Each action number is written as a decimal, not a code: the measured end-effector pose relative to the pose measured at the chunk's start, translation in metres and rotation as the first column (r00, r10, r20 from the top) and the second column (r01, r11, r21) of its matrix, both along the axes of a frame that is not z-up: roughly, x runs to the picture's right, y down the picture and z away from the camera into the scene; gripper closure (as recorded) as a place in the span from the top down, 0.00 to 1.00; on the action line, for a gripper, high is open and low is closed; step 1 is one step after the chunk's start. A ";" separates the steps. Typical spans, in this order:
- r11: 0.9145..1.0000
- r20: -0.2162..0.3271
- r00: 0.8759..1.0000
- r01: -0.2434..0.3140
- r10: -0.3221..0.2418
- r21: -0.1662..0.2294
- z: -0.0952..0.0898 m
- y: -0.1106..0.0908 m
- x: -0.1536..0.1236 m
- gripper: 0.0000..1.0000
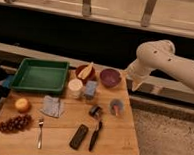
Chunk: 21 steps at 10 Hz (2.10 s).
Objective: Place grapes in purple bowl
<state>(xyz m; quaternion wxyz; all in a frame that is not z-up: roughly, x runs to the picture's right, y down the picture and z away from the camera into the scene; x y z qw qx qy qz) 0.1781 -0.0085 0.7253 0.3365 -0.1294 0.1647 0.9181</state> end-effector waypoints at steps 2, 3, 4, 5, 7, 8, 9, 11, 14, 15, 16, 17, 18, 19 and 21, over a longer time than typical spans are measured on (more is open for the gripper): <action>0.999 0.025 0.999 0.043 -0.043 0.009 -0.001 -0.001 -0.027 0.62; 0.998 0.033 0.998 0.061 -0.062 0.014 -0.002 -0.001 -0.036 0.62; 0.997 0.042 0.996 0.080 -0.081 0.017 -0.002 -0.001 -0.046 0.62; 0.995 0.058 0.993 0.100 -0.101 0.021 -0.003 0.000 -0.060 0.62; 0.991 0.094 0.987 0.131 -0.133 0.025 -0.007 0.001 -0.080 0.62; 0.991 0.091 0.987 0.130 -0.132 0.025 -0.007 0.002 -0.078 0.62; 0.991 0.090 0.987 0.128 -0.130 0.025 -0.007 0.002 -0.077 0.62; 0.991 0.091 0.987 0.130 -0.132 0.023 -0.006 0.002 -0.079 0.62; 0.988 0.135 0.978 0.156 -0.157 0.021 -0.003 0.003 -0.091 0.62; 0.985 0.155 0.973 0.171 -0.172 0.021 -0.001 0.003 -0.102 0.62; 0.980 0.185 0.962 0.200 -0.201 0.022 0.000 0.006 -0.118 0.62; 0.972 0.219 0.947 0.234 -0.234 0.029 0.001 0.010 -0.142 0.62; 0.964 0.249 0.932 0.263 -0.264 0.037 0.001 0.012 -0.168 0.62; 0.955 0.285 0.912 0.294 -0.295 0.047 0.000 0.014 -0.198 0.62; 0.936 0.357 0.867 0.346 -0.346 0.066 -0.002 0.021 -0.254 0.62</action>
